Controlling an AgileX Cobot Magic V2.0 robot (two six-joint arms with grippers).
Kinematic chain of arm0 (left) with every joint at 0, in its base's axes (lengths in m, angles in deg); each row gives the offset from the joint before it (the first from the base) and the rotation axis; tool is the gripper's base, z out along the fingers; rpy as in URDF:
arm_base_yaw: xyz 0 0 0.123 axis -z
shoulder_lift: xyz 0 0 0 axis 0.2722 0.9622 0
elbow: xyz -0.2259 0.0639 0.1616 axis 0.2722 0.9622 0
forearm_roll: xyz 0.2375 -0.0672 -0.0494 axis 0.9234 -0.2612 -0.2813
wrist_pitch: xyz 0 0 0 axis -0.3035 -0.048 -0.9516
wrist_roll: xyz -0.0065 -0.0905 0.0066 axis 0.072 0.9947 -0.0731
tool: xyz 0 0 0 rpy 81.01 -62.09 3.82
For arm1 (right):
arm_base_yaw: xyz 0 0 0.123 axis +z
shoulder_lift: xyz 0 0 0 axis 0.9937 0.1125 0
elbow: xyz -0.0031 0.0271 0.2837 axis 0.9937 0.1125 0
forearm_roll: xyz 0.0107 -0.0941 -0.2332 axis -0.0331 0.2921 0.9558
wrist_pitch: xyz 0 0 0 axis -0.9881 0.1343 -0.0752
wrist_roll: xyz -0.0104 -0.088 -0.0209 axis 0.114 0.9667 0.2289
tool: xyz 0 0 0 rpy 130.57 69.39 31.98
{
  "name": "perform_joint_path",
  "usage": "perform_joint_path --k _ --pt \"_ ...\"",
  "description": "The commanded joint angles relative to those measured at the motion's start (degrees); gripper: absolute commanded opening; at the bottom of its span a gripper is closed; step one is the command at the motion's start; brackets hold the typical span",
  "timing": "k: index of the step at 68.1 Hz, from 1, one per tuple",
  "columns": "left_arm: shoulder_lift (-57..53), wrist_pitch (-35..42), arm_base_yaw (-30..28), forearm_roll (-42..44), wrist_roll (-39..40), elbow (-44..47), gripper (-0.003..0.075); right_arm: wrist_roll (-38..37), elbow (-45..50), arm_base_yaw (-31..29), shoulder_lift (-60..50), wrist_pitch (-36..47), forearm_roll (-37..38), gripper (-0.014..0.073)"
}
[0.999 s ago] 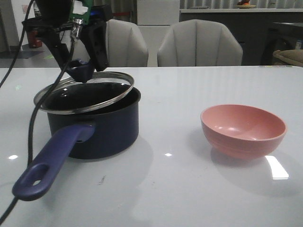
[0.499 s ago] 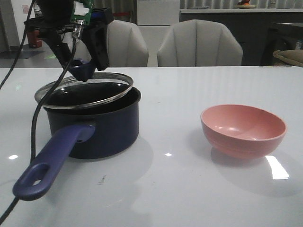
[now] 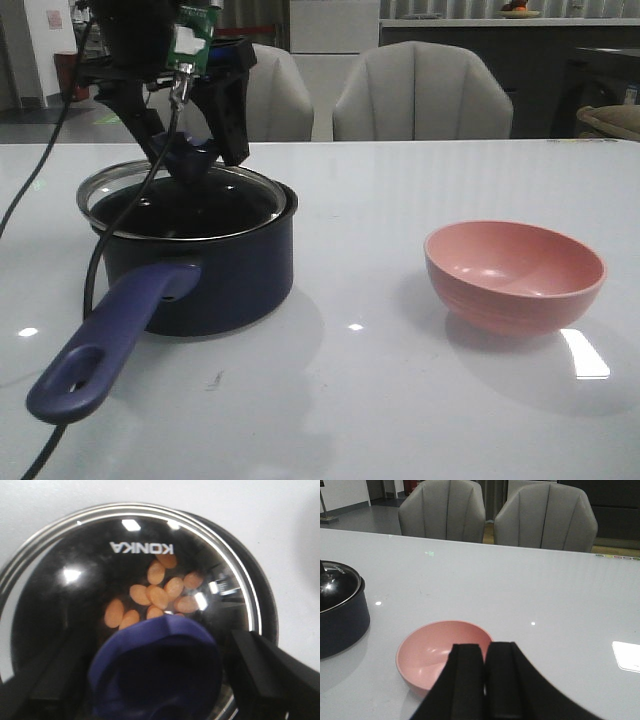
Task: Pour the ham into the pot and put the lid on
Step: 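Lower the lid onto the saucepan rim and open the left gripper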
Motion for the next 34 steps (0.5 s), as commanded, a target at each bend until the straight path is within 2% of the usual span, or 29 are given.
perform_joint_path --k 1,34 --pt "-3.1 1.2 1.0 -2.0 0.3 -1.5 0.0574 0.2 -1.6 -0.1 0.3 4.4 0.1 0.015" --pt "-3.1 0.0 1.3 -5.7 0.3 -1.5 0.0574 0.2 -1.6 -0.1 0.3 4.4 0.1 0.015"
